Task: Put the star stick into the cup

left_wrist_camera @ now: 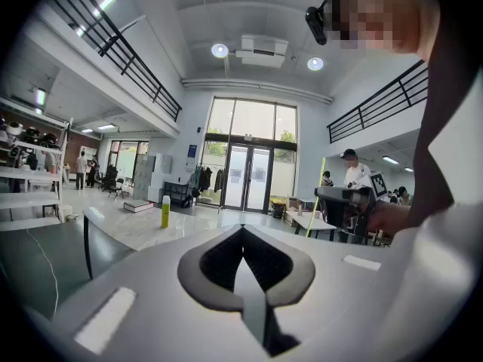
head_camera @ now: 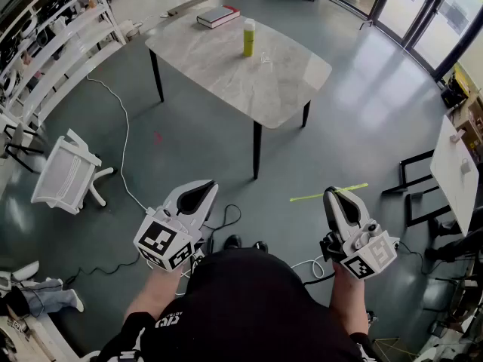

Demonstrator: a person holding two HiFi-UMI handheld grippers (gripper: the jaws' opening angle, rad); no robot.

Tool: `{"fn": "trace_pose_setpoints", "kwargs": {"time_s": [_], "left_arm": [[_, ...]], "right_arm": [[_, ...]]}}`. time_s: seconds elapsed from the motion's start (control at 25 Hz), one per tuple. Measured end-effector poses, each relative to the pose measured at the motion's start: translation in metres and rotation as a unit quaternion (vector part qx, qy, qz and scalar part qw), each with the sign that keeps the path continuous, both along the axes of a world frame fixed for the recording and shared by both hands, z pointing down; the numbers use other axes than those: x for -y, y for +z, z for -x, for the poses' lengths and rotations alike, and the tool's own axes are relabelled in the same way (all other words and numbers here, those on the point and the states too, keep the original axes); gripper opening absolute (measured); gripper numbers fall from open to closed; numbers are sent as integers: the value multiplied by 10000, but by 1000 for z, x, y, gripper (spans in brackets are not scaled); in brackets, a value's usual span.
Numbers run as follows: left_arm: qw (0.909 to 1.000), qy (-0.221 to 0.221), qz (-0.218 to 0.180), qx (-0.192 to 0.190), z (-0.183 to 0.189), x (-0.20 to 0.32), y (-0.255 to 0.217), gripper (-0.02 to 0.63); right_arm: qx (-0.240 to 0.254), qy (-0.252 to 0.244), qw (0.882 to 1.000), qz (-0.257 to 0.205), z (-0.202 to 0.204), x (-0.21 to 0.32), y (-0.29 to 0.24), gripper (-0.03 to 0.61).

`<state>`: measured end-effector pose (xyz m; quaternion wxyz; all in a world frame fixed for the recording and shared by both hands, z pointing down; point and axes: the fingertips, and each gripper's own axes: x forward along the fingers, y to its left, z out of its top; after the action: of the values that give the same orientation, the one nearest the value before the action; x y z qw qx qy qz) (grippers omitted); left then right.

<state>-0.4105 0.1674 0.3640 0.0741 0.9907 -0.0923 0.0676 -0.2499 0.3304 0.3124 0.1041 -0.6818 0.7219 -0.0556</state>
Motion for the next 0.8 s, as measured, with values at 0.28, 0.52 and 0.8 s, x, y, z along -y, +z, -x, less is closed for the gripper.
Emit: {"fn": "trace_pose_setpoints", "kwargs": {"time_s": [0.28, 0.52, 0.8], "left_arm": [[10000, -9, -22, 6, -3, -1, -2, 2], [10000, -55, 6, -25, -11, -6, -3, 2], [10000, -27, -78, -41, -32, -28, -2, 2]], "right_arm": [[5, 15, 10000, -41, -4, 0, -3, 18], [153, -25, 9998, -126, -14, -10, -5, 20], [230, 24, 9996, -174, -32, -39, 0, 20]]}}
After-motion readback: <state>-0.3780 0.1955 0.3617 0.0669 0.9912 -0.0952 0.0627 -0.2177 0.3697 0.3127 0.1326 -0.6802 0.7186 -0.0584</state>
